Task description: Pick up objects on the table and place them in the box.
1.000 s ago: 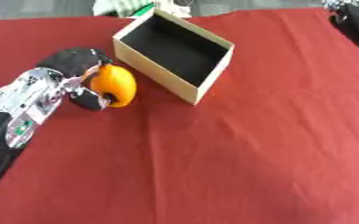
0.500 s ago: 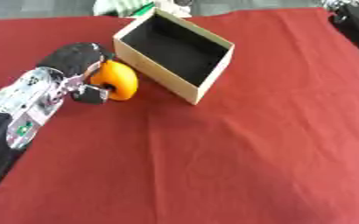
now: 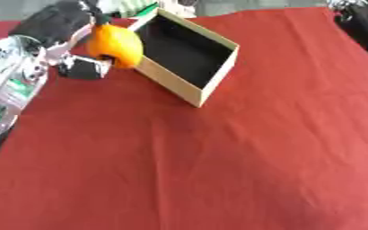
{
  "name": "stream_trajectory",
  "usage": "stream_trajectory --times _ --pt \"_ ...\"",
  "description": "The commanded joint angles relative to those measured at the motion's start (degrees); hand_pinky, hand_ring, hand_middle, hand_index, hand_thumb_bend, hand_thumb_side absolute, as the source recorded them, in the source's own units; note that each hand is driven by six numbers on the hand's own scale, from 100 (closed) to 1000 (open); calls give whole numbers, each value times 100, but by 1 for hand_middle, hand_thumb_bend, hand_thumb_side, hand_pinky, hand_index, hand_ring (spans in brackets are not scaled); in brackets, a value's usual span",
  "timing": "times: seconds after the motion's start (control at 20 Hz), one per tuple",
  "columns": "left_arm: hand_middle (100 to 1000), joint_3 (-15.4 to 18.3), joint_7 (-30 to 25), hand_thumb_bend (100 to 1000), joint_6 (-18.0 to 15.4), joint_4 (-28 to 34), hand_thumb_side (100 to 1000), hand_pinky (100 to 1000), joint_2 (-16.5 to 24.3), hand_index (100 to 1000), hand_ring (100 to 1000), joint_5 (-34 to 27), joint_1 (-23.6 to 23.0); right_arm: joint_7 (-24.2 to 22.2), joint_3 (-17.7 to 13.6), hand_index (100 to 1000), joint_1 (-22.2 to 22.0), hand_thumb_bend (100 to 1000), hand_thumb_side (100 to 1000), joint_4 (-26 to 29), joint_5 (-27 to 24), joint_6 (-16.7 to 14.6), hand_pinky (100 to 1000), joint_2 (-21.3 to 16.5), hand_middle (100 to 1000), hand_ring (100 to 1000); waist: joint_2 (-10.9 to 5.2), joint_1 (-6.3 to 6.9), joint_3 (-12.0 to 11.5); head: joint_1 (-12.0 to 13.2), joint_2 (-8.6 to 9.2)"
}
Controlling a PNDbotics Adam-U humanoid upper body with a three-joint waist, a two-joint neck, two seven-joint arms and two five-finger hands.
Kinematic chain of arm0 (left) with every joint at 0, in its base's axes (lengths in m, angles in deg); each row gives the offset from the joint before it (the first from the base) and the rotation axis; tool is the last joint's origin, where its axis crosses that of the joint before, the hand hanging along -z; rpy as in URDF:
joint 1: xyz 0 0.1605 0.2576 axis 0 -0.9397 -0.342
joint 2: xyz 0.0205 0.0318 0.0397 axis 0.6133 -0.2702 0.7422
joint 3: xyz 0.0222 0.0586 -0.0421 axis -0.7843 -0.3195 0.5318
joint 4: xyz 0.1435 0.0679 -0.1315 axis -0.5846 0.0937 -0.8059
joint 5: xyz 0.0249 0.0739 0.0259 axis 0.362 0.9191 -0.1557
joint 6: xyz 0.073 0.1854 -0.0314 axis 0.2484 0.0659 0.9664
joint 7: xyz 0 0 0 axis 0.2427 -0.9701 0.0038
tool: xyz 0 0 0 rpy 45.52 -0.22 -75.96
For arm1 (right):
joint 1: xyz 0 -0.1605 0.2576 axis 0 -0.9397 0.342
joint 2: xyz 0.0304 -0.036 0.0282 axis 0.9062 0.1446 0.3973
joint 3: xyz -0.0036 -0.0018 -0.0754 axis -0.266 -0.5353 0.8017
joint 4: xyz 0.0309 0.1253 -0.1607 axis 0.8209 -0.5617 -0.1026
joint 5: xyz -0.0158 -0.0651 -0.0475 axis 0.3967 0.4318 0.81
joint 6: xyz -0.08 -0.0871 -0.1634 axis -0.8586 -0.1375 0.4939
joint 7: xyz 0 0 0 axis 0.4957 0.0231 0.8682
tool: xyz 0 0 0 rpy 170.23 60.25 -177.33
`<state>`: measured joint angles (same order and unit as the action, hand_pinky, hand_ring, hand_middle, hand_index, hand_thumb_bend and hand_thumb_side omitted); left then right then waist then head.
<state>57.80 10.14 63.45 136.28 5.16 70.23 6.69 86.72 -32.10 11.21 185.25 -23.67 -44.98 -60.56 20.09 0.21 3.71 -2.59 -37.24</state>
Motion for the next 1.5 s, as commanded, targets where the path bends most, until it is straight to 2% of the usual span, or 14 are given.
stream_trajectory --times 0.05,0.25,0.55,0.8,1.05,1.1,1.25,1.3,1.4,1.45,1.5 --pt "566 175 164 100 -294 -323 205 262 -306 714 547 -196 409 -7 -36 888 92 100 830 112 3 -32 935 -23 687 825 -154 -13 44 65 -34" --pt "566 247 345 100 -694 -1164 201 260 -877 719 542 -136 788 -49 -9 887 173 100 827 112 5 -61 935 30 687 825 -129 -8 173 175 -8" --pt "568 470 702 100 -1094 -2299 207 266 -1507 726 545 194 1063 -105 36 888 301 100 825 112 -8 -113 936 154 687 826 -77 26 449 342 43" --pt "569 766 1010 100 -1297 -3193 219 271 -1761 725 549 614 1174 -146 69 889 384 100 824 112 -27 -159 936 242 687 826 -36 80 663 441 86" --pt "589 909 1149 100 -1351 -3623 218 293 -1817 729 566 1101 1209 -126 52 890 357 100 829 112 -44 -153 937 238 685 826 -17 109 689 435 88" --pt "611 922 1142 149 -1342 -3659 234 326 -1824 743 591 1205 1217 -121 53 890 353 100 828 112 -52 -157 937 247 685 825 -17 111 690 436 86" --pt "705 935 1077 373 -1304 -3733 295 498 -1825 811 714 1601 1229 -108 46 889 344 100 826 112 -59 -159 937 250 685 825 -21 107 693 431 93" --pt "721 943 1019 401 -1295 -3745 305 519 -1824 817 734 1730 1233 -101 39 889 340 100 826 112 -55 -156 937 243 684 825 -22 105 691 428 93" --pt "789 965 897 568 -1288 -3729 373 697 -1824 853 849 1932 1237 -84 23 890 324 100 826 112 -52 -147 937 242 683 824 -27 105 683 421 84" --pt "800 972 845 636 -1289 -3706 405 717 -1824 865 864 2006 1238 -81 23 890 316 100 826 112 -55 -143 937 247 683 824 -28 106 681 421 82" --pt "803 978 802 656 -1291 -3679 413 722 -1824 867 867 2065 1239 -82 26 890 310 100 827 112 -58 -143 937 251 683 824 -29 107 680 420 81"
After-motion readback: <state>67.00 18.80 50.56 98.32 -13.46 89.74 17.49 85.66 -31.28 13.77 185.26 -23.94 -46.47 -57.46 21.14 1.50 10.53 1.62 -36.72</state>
